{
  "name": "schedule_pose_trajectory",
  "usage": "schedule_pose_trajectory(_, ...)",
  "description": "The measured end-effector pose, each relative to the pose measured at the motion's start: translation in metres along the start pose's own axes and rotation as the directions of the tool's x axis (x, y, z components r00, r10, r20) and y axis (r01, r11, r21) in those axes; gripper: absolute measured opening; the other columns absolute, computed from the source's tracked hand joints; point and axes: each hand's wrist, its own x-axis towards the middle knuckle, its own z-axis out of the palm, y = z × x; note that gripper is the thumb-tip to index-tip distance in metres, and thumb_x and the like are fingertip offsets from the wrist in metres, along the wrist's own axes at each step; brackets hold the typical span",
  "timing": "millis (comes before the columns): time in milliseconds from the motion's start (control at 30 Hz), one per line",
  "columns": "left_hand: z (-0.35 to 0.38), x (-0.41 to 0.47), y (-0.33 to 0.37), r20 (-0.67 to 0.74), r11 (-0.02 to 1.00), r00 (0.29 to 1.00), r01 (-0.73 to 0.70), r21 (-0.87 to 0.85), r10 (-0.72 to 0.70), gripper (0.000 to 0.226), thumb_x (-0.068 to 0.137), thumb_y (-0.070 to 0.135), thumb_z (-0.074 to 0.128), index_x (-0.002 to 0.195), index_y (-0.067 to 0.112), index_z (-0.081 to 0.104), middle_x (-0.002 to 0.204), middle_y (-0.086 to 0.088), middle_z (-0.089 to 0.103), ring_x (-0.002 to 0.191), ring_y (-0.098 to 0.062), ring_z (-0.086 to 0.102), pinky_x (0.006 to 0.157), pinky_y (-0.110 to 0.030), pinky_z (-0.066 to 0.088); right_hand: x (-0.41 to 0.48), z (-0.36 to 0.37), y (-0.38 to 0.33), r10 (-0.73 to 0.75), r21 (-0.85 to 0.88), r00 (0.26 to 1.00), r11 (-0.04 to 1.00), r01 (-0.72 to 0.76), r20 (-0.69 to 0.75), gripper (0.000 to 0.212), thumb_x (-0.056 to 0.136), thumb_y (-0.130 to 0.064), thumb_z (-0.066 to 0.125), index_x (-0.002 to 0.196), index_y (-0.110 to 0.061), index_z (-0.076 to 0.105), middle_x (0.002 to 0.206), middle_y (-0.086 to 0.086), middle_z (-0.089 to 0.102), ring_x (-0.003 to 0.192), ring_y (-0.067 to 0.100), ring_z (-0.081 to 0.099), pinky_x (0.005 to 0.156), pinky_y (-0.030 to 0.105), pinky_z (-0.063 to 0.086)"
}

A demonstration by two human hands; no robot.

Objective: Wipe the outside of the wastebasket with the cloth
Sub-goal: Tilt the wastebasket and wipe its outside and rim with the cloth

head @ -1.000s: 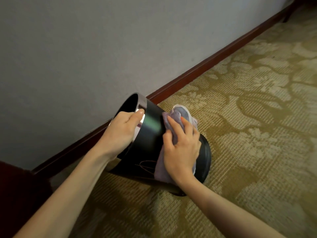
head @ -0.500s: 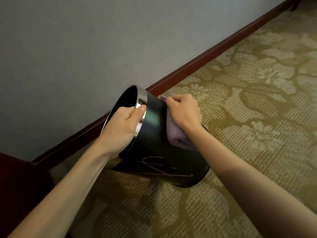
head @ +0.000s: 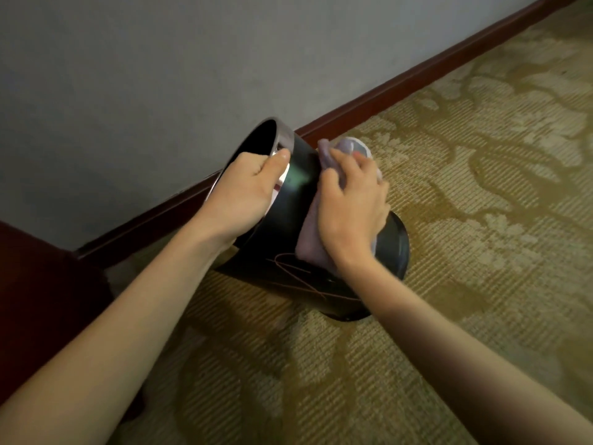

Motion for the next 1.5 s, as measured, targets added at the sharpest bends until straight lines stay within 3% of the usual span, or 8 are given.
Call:
schedule_pose_trajectory(100, 0.001, 0.004, -0.001, -0.009, 1.000, 1.000, 0.002, 0.011, -0.002, 0.051, 0.100, 0.031, 0.043, 0.051, 0.021, 0.033, 0.038, 0.013, 0.034, 0.038, -0.002, 0.029, 0.039, -0.021, 0.024, -0.035, 0.005, 0.003, -0.139, -0.066, 0.985, 0.989, 0.133, -0.100, 0.039, 0.088, -0.031, 0.048, 0.126, -0.027, 0.058, 0.139, 0.000, 0.050, 0.130, 0.029, 0.039, 0.103, 0.051, 0.032)
schedule_pose_trajectory(233, 0.001, 0.000, -0.005, 0.007, 1.000, 1.000, -0.017, -0.027, 0.017, 0.041, 0.100, 0.030, 0.043, 0.063, 0.015, 0.053, 0.050, 0.010, 0.046, 0.045, -0.003, 0.040, 0.042, -0.019, 0.032, -0.037, 0.005, 0.007, -0.179, -0.093, 0.980, 0.981, 0.171, -0.091, 0.039, 0.088, -0.028, 0.050, 0.126, -0.025, 0.059, 0.135, 0.001, 0.052, 0.127, 0.029, 0.041, 0.099, 0.052, 0.034)
schedule_pose_trajectory(367, 0.005, 0.000, -0.003, -0.017, 0.996, 0.997, -0.080, -0.027, 0.079, 0.055, 0.100, 0.022, 0.044, 0.045, 0.022, 0.047, 0.036, 0.018, 0.041, 0.037, 0.006, 0.036, 0.039, -0.008, 0.027, -0.022, -0.002, 0.005, -0.159, -0.072, 0.987, 0.985, 0.158, -0.010, 0.038, 0.089, -0.027, 0.049, 0.125, -0.029, 0.059, 0.132, -0.004, 0.052, 0.121, 0.027, 0.042, 0.097, 0.049, 0.034)
schedule_pose_trajectory(767, 0.009, -0.009, -0.010, 0.093, 0.994, 0.991, -0.089, -0.068, 0.095, 0.054, 0.091, 0.050, 0.041, 0.080, 0.003, 0.065, 0.077, -0.016, 0.071, 0.072, -0.025, 0.069, 0.063, -0.039, 0.052, 0.073, -0.013, -0.019, 0.166, 0.019, 0.923, 0.983, -0.184, 0.348, 0.023, 0.086, -0.031, 0.055, 0.103, -0.025, 0.070, 0.120, 0.005, 0.066, 0.115, 0.028, 0.056, 0.102, 0.047, 0.041)
schedule_pose_trajectory(900, 0.006, -0.006, -0.007, 0.099, 0.989, 0.992, -0.065, -0.136, 0.079, 0.050, 0.099, 0.041, 0.037, 0.064, 0.022, 0.067, 0.057, 0.005, 0.067, 0.055, 0.002, 0.062, 0.049, -0.014, 0.045, 0.065, -0.011, -0.021, 0.220, 0.080, 0.940, 0.965, -0.248, 0.261, 0.024, 0.088, -0.036, 0.051, 0.103, -0.022, 0.063, 0.114, 0.002, 0.064, 0.108, 0.026, 0.057, 0.098, 0.046, 0.043)
schedule_pose_trajectory(1133, 0.009, 0.006, -0.006, -0.116, 0.995, 0.993, -0.002, -0.103, -0.010, 0.059, 0.100, 0.032, 0.039, 0.042, 0.030, 0.049, 0.035, 0.016, 0.038, 0.036, 0.004, 0.032, 0.035, -0.012, 0.026, 0.018, -0.004, -0.037, 0.100, 0.257, 0.992, 0.959, -0.117, 0.080, 0.028, 0.093, -0.024, 0.042, 0.098, -0.025, 0.069, 0.117, -0.005, 0.062, 0.115, 0.021, 0.052, 0.096, 0.041, 0.038)
schedule_pose_trajectory(1367, 0.003, 0.025, 0.000, -0.085, 0.995, 0.991, 0.100, -0.028, -0.102, 0.050, 0.094, 0.037, 0.041, 0.055, 0.014, 0.061, 0.051, 0.008, 0.056, 0.052, -0.007, 0.047, 0.056, -0.035, 0.039, -0.029, 0.005, -0.025, -0.184, 0.096, 0.982, 0.979, 0.180, 0.033, 0.042, 0.095, -0.030, 0.036, 0.134, -0.022, 0.052, 0.152, 0.003, 0.035, 0.142, 0.027, 0.024, 0.115, 0.049, 0.020)
schedule_pose_trajectory(1500, 0.006, 0.023, 0.000, -0.127, 0.997, 0.991, 0.051, 0.049, -0.044, 0.051, 0.097, 0.033, 0.041, 0.053, 0.013, 0.056, 0.042, 0.011, 0.056, 0.040, 0.004, 0.044, 0.044, -0.019, 0.034, -0.027, 0.005, -0.023, -0.195, 0.039, 0.980, 0.980, 0.194, 0.029, 0.041, 0.094, -0.028, 0.040, 0.133, -0.025, 0.053, 0.149, 0.003, 0.039, 0.139, 0.028, 0.029, 0.107, 0.053, 0.028)
